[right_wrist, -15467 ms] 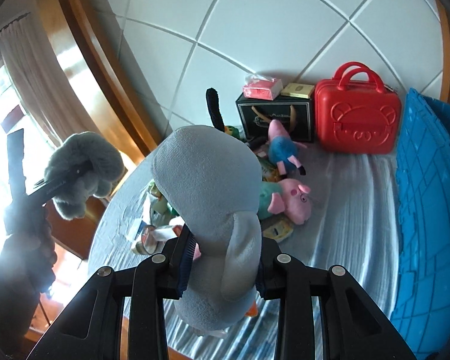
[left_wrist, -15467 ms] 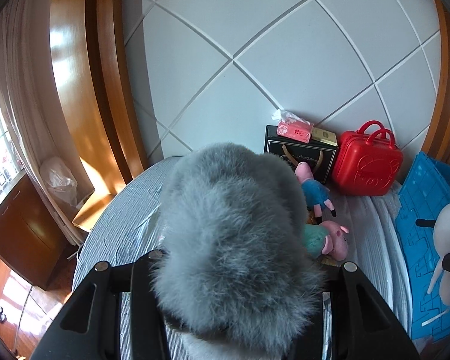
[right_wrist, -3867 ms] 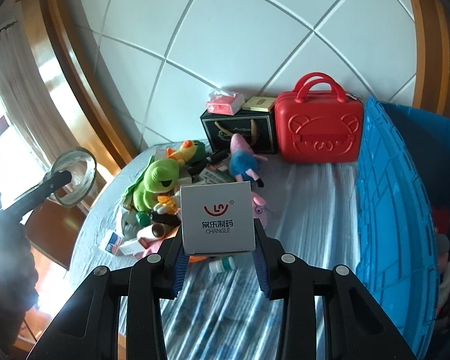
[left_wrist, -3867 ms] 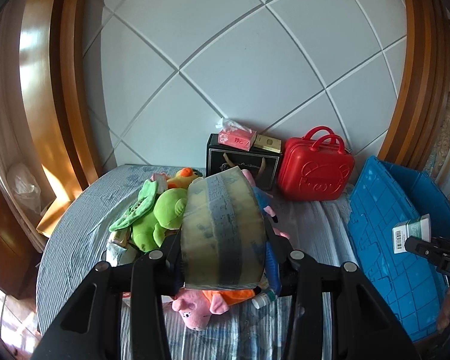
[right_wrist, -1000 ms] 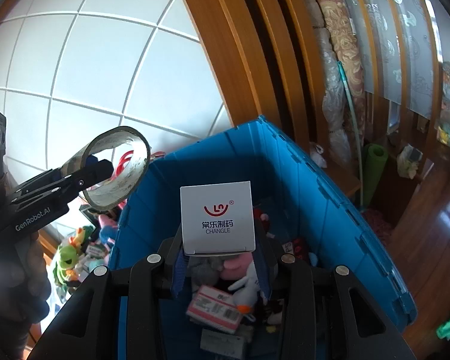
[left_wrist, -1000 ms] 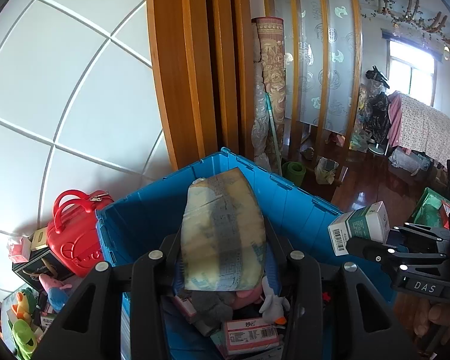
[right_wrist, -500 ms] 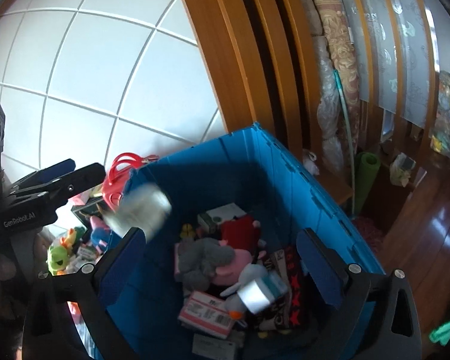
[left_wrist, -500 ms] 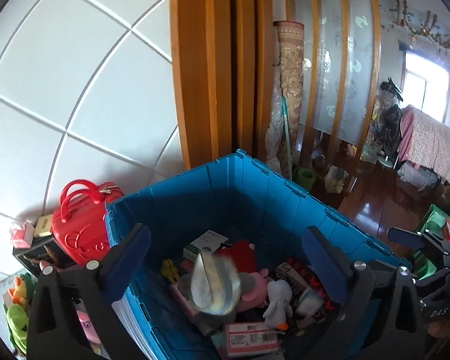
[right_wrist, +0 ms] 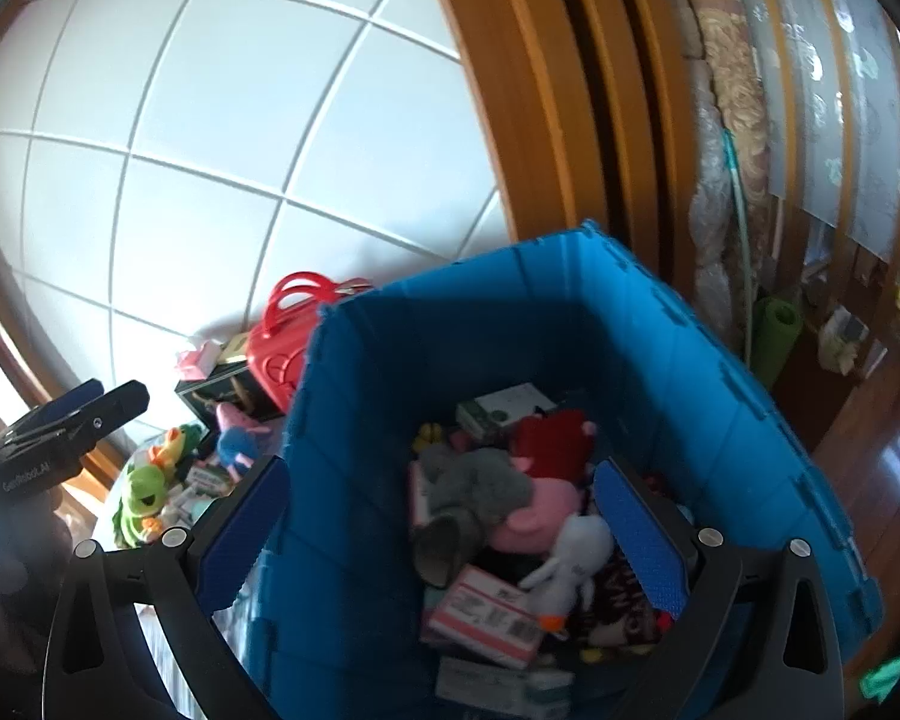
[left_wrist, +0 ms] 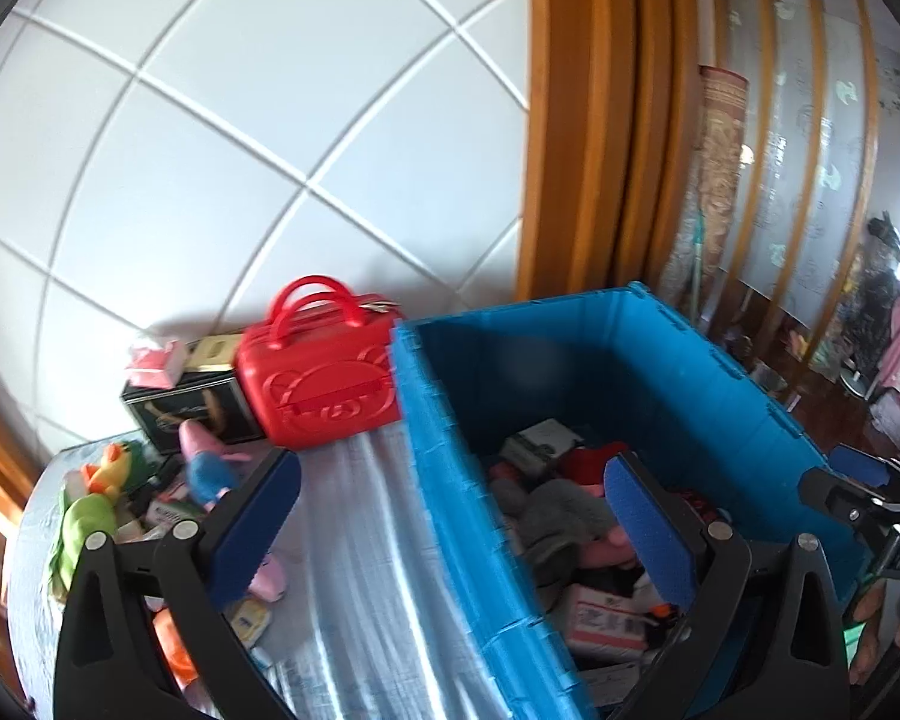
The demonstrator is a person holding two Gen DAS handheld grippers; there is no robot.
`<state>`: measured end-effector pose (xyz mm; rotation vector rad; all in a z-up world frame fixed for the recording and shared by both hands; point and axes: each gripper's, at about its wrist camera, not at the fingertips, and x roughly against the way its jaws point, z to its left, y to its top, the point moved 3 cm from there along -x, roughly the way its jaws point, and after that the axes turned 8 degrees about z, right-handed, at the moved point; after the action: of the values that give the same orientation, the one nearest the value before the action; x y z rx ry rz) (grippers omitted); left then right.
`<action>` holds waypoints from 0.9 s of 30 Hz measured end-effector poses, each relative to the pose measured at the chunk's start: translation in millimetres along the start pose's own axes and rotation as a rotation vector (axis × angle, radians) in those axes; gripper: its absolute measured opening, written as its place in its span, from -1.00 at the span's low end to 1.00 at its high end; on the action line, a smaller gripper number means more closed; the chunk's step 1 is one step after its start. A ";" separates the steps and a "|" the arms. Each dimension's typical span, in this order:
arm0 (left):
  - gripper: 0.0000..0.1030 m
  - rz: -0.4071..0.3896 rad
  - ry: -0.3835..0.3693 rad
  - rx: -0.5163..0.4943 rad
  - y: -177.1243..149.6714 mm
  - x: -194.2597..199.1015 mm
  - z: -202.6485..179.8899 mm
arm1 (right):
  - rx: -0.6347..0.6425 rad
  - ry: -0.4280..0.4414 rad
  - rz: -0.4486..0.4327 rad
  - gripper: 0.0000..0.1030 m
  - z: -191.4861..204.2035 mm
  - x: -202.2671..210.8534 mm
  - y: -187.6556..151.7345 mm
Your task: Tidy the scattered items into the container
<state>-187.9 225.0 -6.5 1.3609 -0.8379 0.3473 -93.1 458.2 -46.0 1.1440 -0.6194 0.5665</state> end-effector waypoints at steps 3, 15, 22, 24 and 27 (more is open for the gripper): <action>1.00 0.003 0.038 0.043 -14.7 14.5 35.7 | 0.049 -0.002 0.000 1.00 37.6 0.7 -7.2; 1.00 0.023 0.150 0.212 -87.0 76.2 155.4 | 0.202 0.067 0.074 1.00 175.2 -1.6 -49.8; 1.00 0.032 0.167 0.253 -117.7 99.5 194.0 | 0.231 0.084 0.101 1.00 220.5 -1.5 -71.3; 1.00 0.037 0.173 0.266 -126.3 105.3 204.4 | 0.237 0.085 0.103 1.00 230.3 -1.3 -77.0; 1.00 0.041 0.183 0.281 -135.8 113.3 217.7 | 0.244 0.087 0.107 1.00 242.5 0.2 -84.3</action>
<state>-91.6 -37.6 -27.8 1.5464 -0.6825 0.6301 -72.9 202.8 -31.1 1.3123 -0.5486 0.7967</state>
